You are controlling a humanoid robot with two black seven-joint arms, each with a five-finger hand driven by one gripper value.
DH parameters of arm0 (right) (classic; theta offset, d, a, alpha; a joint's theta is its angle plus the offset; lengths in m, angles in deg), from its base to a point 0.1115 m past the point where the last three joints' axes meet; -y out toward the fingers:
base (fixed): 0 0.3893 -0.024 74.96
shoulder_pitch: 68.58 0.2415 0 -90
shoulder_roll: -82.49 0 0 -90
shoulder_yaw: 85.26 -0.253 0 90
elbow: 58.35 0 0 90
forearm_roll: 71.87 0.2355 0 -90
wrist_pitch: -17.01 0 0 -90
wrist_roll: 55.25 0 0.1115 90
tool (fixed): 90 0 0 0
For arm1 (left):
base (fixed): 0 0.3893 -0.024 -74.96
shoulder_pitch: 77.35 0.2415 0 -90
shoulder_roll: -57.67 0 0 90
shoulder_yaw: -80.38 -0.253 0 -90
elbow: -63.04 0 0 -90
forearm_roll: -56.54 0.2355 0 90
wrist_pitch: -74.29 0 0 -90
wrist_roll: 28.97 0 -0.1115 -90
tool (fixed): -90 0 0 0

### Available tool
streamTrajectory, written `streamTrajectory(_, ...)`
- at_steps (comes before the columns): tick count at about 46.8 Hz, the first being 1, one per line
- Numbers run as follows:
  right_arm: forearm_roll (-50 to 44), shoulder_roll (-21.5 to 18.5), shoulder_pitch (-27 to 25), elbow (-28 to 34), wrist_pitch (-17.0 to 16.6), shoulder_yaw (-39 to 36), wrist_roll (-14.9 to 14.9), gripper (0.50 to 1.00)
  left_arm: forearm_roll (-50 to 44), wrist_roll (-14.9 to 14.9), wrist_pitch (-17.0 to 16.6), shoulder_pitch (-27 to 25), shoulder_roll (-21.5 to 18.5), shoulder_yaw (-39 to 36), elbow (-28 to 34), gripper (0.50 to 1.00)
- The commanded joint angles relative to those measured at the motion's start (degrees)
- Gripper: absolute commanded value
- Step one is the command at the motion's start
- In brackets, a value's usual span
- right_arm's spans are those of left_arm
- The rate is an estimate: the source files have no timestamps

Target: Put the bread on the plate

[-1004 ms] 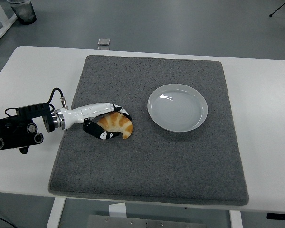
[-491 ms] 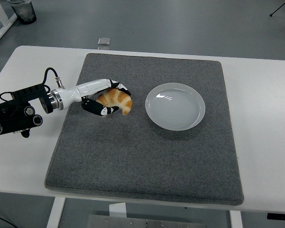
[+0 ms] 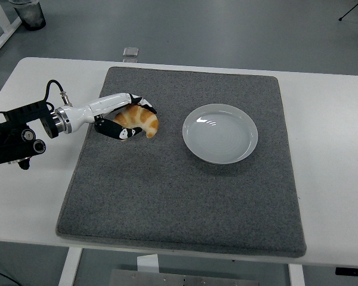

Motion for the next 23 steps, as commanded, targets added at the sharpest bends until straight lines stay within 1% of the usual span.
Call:
streamTrajectory(1, 0.0, 0.0, 0.0, 0.0, 0.0, 0.0, 0.0, 0.954, 0.1, 0.1, 0.1, -0.8, -0.9, 0.9, 0.0, 0.500)
streamTrajectory(11, 0.0, 0.0, 0.0, 0.0, 0.0, 0.0, 0.0, 0.952, 0.1, 0.3, 1.1, -7.2, -3.8, 0.8, 0.0, 0.500)
streamTrajectory(15, 0.0, 0.0, 0.0, 0.0, 0.0, 0.0, 0.0, 0.952, 0.1, 0.4, 1.5, -10.2, -4.1, 0.7, 0.0, 0.500)
streamTrajectory(23, -0.1, 0.0, 0.0, 0.0, 0.0, 0.0, 0.0, 0.952, 0.1, 0.5, 3.6, -16.0, -3.7, 0.6, -0.3, 0.500)
